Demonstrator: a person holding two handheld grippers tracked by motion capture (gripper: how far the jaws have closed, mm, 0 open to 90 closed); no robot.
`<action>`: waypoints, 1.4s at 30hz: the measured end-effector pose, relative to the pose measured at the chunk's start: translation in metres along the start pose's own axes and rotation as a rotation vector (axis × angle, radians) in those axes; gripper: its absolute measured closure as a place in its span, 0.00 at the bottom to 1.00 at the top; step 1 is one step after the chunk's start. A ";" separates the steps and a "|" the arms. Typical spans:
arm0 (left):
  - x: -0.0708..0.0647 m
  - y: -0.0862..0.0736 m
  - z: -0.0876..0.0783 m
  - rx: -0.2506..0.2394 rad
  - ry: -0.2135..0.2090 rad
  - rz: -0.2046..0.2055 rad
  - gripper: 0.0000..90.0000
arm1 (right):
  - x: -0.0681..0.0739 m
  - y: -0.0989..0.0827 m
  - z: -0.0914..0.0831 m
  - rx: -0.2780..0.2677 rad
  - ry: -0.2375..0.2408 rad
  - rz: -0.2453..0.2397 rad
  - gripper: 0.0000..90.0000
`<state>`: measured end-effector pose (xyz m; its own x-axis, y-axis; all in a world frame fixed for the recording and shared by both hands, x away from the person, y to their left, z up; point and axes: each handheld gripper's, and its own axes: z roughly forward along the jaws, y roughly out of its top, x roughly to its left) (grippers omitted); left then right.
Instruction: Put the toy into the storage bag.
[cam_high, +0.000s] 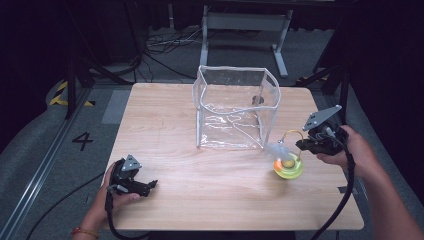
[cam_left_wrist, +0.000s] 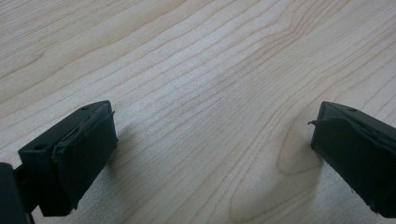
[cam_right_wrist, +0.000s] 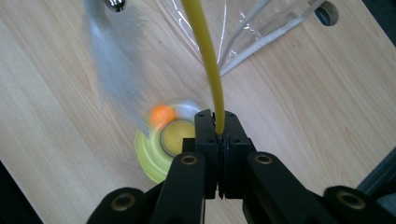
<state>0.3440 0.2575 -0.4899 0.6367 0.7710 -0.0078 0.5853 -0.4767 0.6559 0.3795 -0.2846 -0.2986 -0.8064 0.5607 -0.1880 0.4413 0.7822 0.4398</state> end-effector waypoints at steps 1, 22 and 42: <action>0.000 0.000 0.000 0.000 0.002 0.000 0.01 | -0.002 0.000 -0.001 0.001 0.000 0.001 0.98; 0.000 -0.001 0.000 -0.004 0.002 -0.001 0.01 | -0.035 -0.001 -0.028 0.007 -0.067 0.089 0.98; 0.000 -0.001 0.000 -0.004 0.002 -0.002 0.01 | -0.071 0.016 -0.061 -0.042 -0.145 0.158 0.98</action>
<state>0.3433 0.2579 -0.4900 0.6348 0.7726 -0.0073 0.5842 -0.4738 0.6589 0.4200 -0.3284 -0.2243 -0.6618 0.7112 -0.2371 0.5388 0.6711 0.5093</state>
